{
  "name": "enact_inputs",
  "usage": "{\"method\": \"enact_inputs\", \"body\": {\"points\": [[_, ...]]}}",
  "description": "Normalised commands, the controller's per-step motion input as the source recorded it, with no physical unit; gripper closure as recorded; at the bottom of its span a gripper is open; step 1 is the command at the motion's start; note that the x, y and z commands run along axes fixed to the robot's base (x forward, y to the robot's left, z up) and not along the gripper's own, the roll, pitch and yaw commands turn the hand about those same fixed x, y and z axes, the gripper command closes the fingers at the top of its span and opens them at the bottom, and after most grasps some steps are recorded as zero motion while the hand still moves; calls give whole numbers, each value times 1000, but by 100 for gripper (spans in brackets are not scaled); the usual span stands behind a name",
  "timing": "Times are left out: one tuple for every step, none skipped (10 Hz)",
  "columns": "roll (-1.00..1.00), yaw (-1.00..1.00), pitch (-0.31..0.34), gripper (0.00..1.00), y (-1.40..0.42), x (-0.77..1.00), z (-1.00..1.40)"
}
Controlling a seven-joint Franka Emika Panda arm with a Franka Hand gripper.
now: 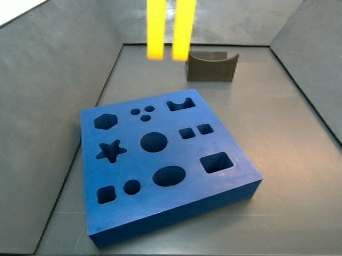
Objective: Pick up the double-square object. Move up. Place the double-square object on the fixture. Regrasp the double-square object. Move to above the board. Insert the double-square object.
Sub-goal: Insert the double-square object.
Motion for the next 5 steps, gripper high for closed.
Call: {"method": "enact_inputs", "body": {"points": [[0, 531, 47, 100, -189, 617, -74], [0, 331, 73, 100, -134, 774, -51], [-1, 286, 44, 100, -131, 746, -69], [-4, 177, 23, 100, -97, 723, -140], [0, 123, 11, 100, -51, 631, -203]]}}
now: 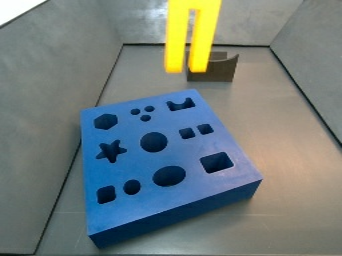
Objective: Pick up the double-square object. Move up. Place the double-square object on the fixture. Regrasp the double-square object. Move to above the board. Insert the double-square object.
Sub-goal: Insert the double-square object.
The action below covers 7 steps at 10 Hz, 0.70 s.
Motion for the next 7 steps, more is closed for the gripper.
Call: {"method": "enact_inputs", "body": {"points": [[0, 211, 11, 100, -6, 537, -240], [-4, 197, 0, 100, 0, 474, -260], [-7, 203, 0, 100, 0, 454, -263], [0, 246, 0, 100, 0, 489, -280], [-7, 277, 0, 100, -9, 383, -323], [0, 231, 0, 100, -3, 383, -329], [0, 154, 0, 100, -9, 289, -320]]}}
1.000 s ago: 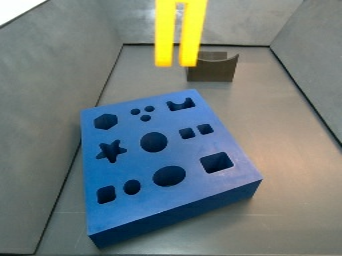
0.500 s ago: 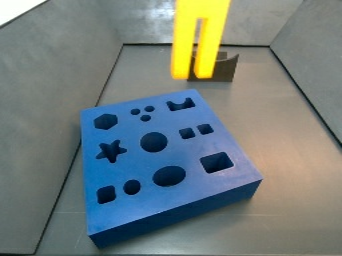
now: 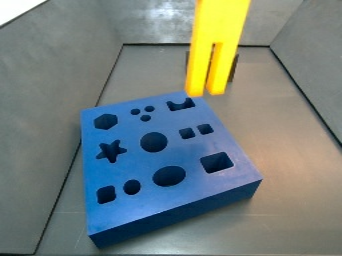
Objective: Pick up the double-square object. Move up. Place the double-square object on the fixture. Regrasp the double-square object. Move to above the board. Insert the double-square object.
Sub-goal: Insert the double-square object.
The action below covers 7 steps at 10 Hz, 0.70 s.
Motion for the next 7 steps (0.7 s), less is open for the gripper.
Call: {"method": "enact_inputs", "body": {"points": [[27, 140, 0, 100, -23, 154, -323], [0, 26, 0, 100, 0, 0, -51], [0, 14, 0, 100, 0, 0, 0], [0, 29, 0, 100, 0, -63, -149], [13, 34, -46, 100, -26, -169, -303], [0, 34, -36, 100, -14, -111, -291], [0, 29, -41, 100, -23, -97, -294]]}}
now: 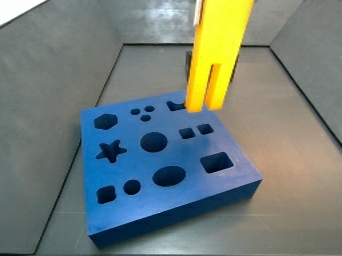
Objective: Pick up the double-square object. Move up. Place the double-square object on the fixture. Regrasp the double-square object. Move to above the board. Insert the double-square object.
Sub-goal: Insert the double-square object.
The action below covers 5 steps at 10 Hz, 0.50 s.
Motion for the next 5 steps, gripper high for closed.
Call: {"method": "enact_inputs", "body": {"points": [[0, 26, -44, 100, -37, -46, -300], [0, 26, -44, 100, -31, -31, -291], [0, 37, -49, 100, -77, -3, -303], [0, 57, -36, 100, -106, 0, -291], [0, 49, -20, 100, -69, 0, -240]]}}
